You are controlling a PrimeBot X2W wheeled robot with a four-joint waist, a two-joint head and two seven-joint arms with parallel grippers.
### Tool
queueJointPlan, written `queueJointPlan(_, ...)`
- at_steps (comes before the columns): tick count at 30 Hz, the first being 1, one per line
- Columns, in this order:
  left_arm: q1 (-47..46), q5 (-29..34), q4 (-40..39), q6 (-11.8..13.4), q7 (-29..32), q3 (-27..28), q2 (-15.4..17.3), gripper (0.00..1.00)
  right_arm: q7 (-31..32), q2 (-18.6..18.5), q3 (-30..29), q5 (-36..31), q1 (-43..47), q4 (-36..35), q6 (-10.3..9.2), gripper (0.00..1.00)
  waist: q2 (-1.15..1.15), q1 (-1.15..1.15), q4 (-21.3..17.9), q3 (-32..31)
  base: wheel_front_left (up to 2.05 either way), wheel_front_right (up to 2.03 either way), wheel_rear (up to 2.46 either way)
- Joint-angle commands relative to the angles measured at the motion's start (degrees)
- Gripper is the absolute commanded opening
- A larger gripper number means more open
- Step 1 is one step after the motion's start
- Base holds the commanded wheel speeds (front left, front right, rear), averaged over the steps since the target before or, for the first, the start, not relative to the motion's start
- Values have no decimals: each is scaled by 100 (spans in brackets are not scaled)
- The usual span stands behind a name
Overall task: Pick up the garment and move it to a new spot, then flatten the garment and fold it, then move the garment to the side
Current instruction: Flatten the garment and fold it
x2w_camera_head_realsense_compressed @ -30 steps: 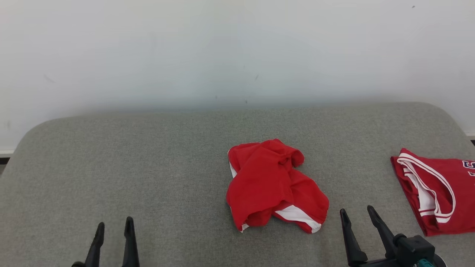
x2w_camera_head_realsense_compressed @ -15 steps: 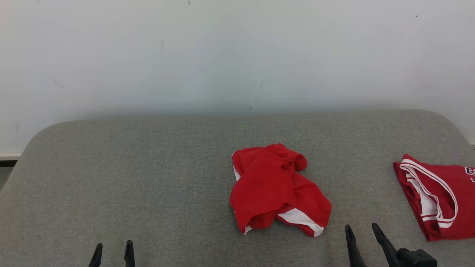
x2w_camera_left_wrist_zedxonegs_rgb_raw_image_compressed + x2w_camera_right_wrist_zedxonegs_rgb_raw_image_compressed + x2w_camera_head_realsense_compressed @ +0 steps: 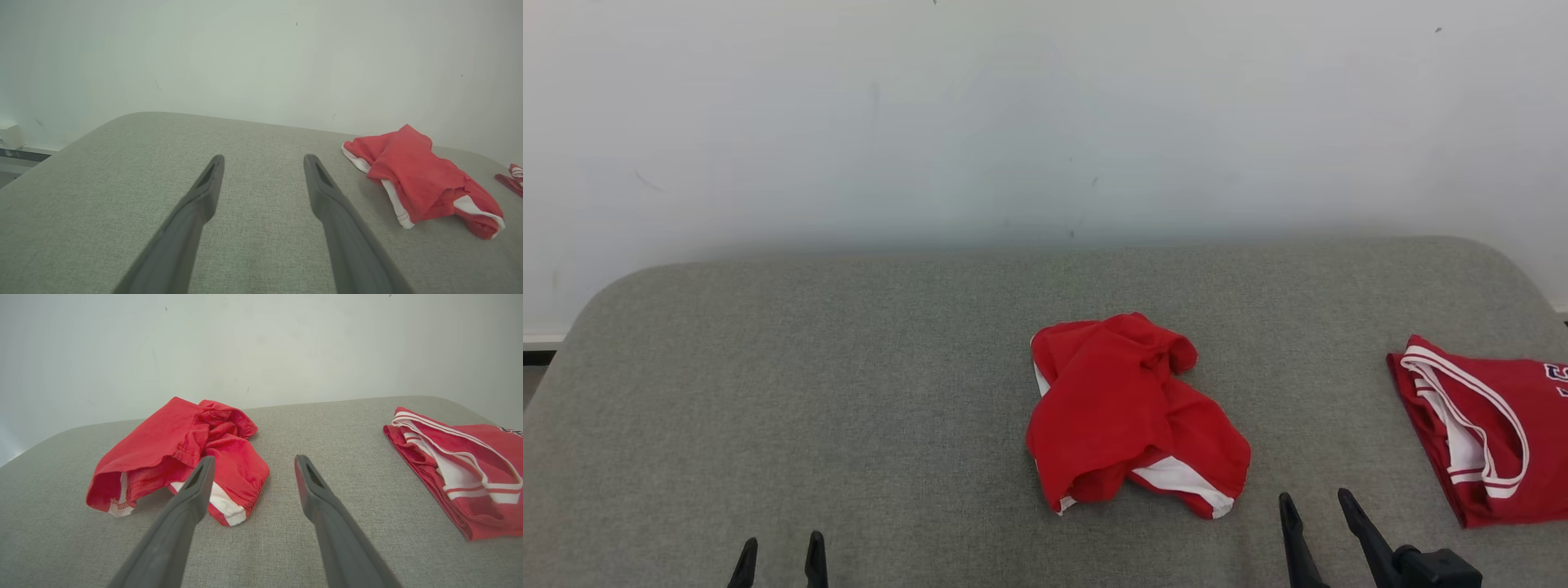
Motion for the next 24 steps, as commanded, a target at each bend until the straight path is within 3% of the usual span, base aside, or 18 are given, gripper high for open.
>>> queueJointPlan(1,-5,51,16,-20,-15,18,-26,100,-10,11,-6,-12,32,-23,-17,100,0,0,5,8,0,0,0)
queueJointPlan(24,-229,43,151,-41,-16,-155,-69,100,37,21,82,-25,-136,30,-17,100,0,0,-58,69,0,0,0)
